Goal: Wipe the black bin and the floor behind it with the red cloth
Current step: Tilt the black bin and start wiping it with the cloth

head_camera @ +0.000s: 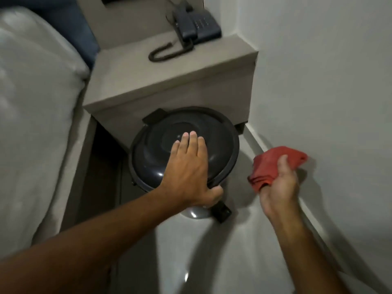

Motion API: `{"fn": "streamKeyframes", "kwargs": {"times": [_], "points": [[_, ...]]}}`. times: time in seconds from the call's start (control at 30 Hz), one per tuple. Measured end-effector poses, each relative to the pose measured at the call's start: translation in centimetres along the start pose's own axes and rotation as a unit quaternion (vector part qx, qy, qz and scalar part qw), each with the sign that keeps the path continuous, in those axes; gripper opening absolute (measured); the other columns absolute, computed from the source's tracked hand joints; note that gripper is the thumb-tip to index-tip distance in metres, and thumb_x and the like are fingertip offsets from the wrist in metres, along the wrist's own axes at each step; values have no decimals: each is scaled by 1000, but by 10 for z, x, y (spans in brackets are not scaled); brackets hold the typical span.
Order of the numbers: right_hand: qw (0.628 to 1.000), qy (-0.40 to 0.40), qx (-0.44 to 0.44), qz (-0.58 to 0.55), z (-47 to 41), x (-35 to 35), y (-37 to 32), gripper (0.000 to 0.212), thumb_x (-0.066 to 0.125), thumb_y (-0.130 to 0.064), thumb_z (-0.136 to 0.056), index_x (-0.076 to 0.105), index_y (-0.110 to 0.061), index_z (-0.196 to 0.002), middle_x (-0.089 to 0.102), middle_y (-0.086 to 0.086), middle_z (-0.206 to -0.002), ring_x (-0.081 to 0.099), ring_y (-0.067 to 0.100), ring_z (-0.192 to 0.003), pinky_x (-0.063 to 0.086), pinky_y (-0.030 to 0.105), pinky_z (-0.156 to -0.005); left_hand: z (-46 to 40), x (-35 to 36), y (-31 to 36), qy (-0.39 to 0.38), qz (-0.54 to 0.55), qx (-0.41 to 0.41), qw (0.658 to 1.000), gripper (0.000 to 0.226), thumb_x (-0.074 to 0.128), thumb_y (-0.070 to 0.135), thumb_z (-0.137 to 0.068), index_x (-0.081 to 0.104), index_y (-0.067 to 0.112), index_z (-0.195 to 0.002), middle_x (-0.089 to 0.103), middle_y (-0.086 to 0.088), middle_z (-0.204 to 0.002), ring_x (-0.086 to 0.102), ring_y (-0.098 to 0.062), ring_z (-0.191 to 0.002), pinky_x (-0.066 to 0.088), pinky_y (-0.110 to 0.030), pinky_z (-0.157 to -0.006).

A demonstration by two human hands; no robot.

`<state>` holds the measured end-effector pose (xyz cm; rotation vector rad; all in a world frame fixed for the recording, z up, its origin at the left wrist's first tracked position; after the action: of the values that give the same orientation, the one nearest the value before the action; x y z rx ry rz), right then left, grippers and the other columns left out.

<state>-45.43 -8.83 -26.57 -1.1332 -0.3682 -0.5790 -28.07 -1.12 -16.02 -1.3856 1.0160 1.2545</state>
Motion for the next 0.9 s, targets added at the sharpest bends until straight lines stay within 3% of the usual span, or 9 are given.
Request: {"fn": "streamKeyframes", "kwargs": {"times": [0.23,0.37,0.47,0.53,0.6,0.67,0.73,0.8,0.9], "points": [[997,-40,34,50,22,-6,7,41,46,-34,-102,49,-16,-139,63,18,-126,63,35,-112,53,47,-94,24,-28,-72,52,168,-38,984,114,57,63,-59,28,1,-150,34,-23,-155,31,-36,-144,31,-51,-115],[990,-58,18,130,13,-15,2,25,49,-43,-99,59,-27,-117,62,15,-128,59,36,-120,47,51,-103,60,-38,-110,99,264,-63,957,104,61,54,-64,28,6,-150,52,1,-130,46,15,-113,40,-1,-86],[984,-83,15,154,14,-3,4,13,49,-36,-101,58,-33,-110,62,13,-128,60,32,-120,47,49,-104,63,-40,-115,123,301,-46,945,92,60,51,-65,28,17,-145,42,27,-113,41,35,-100,36,8,-72],[973,-137,-3,186,24,18,8,11,49,-32,-102,59,-33,-105,67,8,-113,65,25,-108,54,33,-89,60,-41,-115,127,309,-39,942,83,61,49,-66,26,25,-138,40,30,-112,40,35,-101,35,9,-73],[941,-211,-44,259,46,60,8,9,48,-39,-100,57,-35,-102,66,4,-104,66,22,-102,51,26,-79,57,-39,-116,125,310,-36,942,81,63,48,-67,25,30,-137,40,31,-115,42,33,-103,37,7,-74],[884,-303,-130,332,72,112,16,27,47,-49,-94,52,-39,-119,60,5,-126,57,24,-121,47,40,-97,53,-35,-118,119,307,-35,944,82,63,50,-68,27,32,-139,43,31,-117,47,27,-104,44,1,-74],[793,-390,-220,412,100,157,41,62,42,-54,-94,22,-37,-150,25,4,-163,17,30,-152,15,58,-121,49,-31,-122,120,291,-38,948,86,64,55,-68,37,23,-143,56,19,-119,57,12,-104,53,-13,-78],[731,-384,-276,492,113,175,63,77,32,-59,-95,-7,-32,-156,-9,-1,-169,-20,25,-153,-15,55,-119,46,-29,-128,126,274,-45,952,91,64,58,-68,41,12,-144,65,3,-119,65,-3,-100,57,-24,-78],[724,-332,-302,523,99,156,78,73,24,-64,-94,-5,-36,-156,-6,-1,-169,-16,23,-153,-11,55,-121,46,-28,-132,123,289,-44,948,82,61,53,-68,45,15,-139,62,14,-108,65,5,-90,54,-12,-63]]}}
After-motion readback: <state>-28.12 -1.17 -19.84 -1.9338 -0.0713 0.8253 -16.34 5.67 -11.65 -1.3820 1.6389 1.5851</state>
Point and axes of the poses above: each hand's wrist, its own z-axis away from the middle knuckle, its own x-axis out of the palm, y = z × x, the point moved 8 cm from there along -z, towards the middle knuckle
